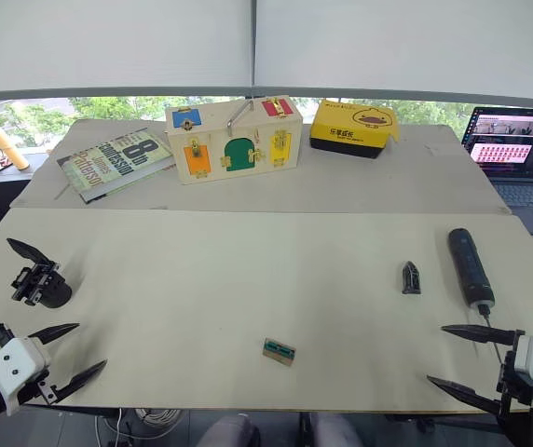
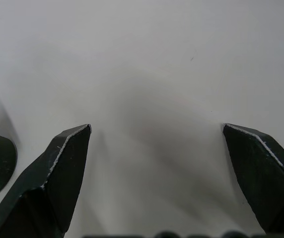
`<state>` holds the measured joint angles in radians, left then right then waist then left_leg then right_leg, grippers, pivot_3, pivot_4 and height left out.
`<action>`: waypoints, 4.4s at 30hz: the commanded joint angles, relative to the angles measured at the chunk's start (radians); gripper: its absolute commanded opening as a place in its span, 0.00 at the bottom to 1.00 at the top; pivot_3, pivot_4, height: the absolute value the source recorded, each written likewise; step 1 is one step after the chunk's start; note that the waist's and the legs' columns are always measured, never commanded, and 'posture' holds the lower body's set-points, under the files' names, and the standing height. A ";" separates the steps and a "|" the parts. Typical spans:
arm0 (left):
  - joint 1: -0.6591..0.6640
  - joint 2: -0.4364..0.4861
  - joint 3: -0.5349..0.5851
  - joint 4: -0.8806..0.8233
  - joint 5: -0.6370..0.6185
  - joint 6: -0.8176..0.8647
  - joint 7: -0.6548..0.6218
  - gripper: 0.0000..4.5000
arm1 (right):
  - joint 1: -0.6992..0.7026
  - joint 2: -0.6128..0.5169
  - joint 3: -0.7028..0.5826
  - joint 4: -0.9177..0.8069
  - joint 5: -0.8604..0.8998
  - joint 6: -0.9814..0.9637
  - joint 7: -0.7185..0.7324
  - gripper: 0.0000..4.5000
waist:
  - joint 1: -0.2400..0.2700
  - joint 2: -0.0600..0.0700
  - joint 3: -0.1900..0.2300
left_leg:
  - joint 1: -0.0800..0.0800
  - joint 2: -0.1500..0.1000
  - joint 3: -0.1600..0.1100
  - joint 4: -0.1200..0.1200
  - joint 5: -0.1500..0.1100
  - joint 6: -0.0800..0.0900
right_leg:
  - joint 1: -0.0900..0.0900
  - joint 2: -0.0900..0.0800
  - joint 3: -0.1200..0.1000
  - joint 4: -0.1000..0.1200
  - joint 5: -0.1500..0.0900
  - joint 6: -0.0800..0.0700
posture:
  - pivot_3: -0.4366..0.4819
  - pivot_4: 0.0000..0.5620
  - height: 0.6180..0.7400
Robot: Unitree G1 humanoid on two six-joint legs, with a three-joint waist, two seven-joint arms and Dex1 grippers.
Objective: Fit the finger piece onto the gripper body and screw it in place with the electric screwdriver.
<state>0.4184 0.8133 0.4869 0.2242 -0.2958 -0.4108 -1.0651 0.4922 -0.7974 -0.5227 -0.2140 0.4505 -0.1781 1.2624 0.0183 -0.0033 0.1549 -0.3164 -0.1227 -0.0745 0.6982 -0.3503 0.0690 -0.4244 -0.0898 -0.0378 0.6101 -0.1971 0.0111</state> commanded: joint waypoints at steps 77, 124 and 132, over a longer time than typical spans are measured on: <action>-0.513 -0.417 -0.620 -0.323 0.087 0.363 0.294 0.52 | -0.214 0.133 0.321 -0.332 0.122 0.042 -0.201 1.00 | -0.009 -0.006 0.000 | -0.003 -0.002 -0.001 0.002 0.002 -0.003 | -0.008 0.002 0.000 0.002 0.001 0.000 | 0.48 0.27 1.00; -1.014 -0.359 -0.691 0.420 0.072 0.195 -0.353 0.99 | -0.091 0.101 0.222 -0.420 0.121 0.079 -0.261 1.00 | 0.006 0.001 -0.004 | -0.005 -0.003 -0.001 0.004 0.008 0.003 | -0.011 0.002 0.000 0.003 0.003 -0.003 | 0.48 0.27 1.00; -1.125 -0.459 -0.694 0.593 0.107 0.091 -0.417 0.99 | -0.018 0.108 0.187 -0.455 0.117 0.076 -0.268 1.00 | 0.007 0.001 -0.004 | -0.008 -0.002 -0.001 0.006 0.009 0.004 | -0.012 0.001 0.000 0.004 0.003 -0.003 | 0.48 0.27 1.00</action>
<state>-0.6838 0.3634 -0.2126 0.8042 -0.1930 -0.2909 -1.4704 0.4687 -0.6913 -0.3024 -0.6204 0.5528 -0.0956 0.9977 0.0255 -0.0027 0.1513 -0.3244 -0.1251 -0.0760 0.7046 -0.3416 0.0731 -0.4361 -0.0889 -0.0374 0.6139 -0.1945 0.0080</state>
